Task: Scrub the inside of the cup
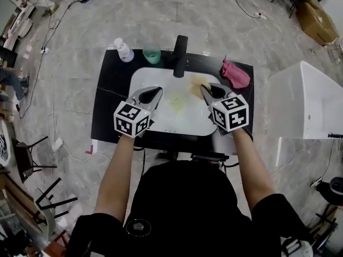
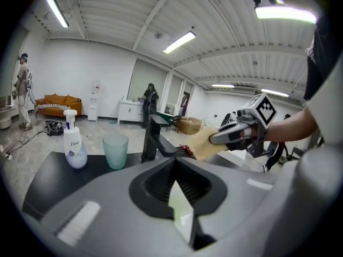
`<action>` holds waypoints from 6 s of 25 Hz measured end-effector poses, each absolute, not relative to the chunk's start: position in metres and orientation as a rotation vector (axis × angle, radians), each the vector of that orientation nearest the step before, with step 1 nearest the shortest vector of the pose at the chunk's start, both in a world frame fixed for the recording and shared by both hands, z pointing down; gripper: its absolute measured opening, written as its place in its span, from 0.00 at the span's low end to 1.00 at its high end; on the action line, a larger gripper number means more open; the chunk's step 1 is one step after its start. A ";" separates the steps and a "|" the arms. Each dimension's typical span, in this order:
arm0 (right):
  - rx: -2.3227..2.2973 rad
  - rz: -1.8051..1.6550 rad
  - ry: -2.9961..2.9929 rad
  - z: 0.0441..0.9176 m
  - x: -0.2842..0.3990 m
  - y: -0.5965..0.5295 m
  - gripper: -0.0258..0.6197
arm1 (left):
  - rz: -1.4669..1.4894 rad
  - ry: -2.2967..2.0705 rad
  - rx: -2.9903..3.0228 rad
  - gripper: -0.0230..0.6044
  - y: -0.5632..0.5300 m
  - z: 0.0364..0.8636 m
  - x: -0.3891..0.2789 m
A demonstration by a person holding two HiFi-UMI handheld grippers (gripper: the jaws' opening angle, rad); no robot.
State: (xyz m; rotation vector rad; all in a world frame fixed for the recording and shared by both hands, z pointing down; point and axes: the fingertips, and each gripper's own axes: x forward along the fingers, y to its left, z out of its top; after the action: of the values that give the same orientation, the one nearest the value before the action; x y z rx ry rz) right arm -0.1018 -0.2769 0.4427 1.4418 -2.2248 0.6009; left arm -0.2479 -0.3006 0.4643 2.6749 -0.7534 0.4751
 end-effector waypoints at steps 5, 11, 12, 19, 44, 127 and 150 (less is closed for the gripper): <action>1.447 0.588 -2.182 0.443 -0.106 -0.270 0.11 | 0.454 -0.706 2.666 0.04 -0.300 0.470 -0.248; 1.426 0.589 -2.188 0.441 -0.096 -0.268 0.11 | 0.477 -0.696 2.657 0.04 -0.291 0.476 -0.232; 1.414 0.587 -2.192 0.442 -0.095 -0.269 0.11 | 0.483 -0.700 2.655 0.04 -0.289 0.476 -0.231; 1.343 0.574 -2.238 0.443 -0.098 -0.276 0.11 | 0.510 -0.774 2.625 0.04 -0.289 0.478 -0.236; 1.144 0.625 -2.280 0.474 -0.088 -0.267 0.11 | 0.677 -0.812 2.558 0.04 -0.282 0.506 -0.221; 0.450 0.722 -2.236 0.573 -0.187 -0.235 0.11 | 1.460 -0.314 2.637 0.61 -0.217 0.638 -0.171; 0.413 0.717 -2.215 0.570 -0.190 -0.234 0.10 | 1.500 -0.365 2.662 0.61 -0.231 0.622 -0.185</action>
State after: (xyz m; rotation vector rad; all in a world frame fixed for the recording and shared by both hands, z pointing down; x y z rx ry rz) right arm -0.1900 -0.2344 0.5698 0.4126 -2.2148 0.7165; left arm -0.1846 -0.2307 0.6220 2.6620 -0.3654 1.5002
